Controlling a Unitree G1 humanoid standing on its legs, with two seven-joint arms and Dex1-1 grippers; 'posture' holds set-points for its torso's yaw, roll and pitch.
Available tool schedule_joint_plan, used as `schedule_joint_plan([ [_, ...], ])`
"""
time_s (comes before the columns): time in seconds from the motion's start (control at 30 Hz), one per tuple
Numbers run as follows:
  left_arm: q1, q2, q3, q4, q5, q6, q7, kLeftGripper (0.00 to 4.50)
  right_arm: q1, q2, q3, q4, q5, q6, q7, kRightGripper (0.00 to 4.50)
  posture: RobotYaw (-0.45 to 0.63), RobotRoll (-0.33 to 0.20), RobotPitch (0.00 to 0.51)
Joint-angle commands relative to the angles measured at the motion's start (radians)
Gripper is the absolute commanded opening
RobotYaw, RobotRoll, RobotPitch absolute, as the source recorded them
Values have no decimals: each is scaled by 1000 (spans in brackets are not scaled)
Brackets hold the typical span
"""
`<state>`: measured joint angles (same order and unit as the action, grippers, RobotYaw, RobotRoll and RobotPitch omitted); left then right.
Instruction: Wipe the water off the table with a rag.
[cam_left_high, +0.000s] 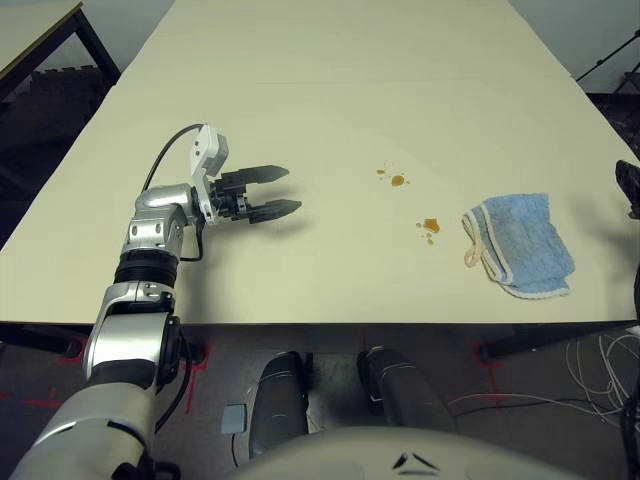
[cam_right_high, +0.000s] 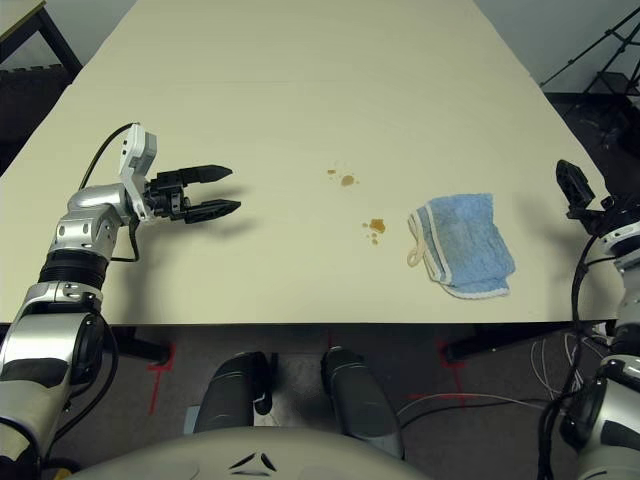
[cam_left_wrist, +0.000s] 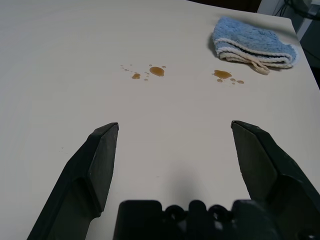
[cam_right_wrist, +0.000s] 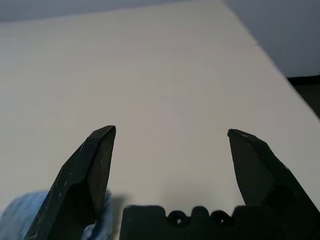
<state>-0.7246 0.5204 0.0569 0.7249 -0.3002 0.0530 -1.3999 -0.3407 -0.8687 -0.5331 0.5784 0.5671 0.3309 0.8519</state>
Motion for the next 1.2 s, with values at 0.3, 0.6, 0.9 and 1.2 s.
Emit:
schedule_joint_plan([
  [0.3,1,6,-4,2,9,-4,16,4500,52,-122,168,-162,-11,372,162,4465,-349,0,136],
  [0.6,7,9,-5,-13,6,5,17,4500,82,-52,256,-156,-78,383,130,4465,-334,0,141],
  [0.9,-2,14,-6,-7,9,7,14,4500,106,-10,296,-197,-126,359,136,4465,-336,0,144],
  [1.2,-11,14,-5,6,12,2,18,4500,155,19,359,-271,-186,328,115,4465,-339,0,145],
])
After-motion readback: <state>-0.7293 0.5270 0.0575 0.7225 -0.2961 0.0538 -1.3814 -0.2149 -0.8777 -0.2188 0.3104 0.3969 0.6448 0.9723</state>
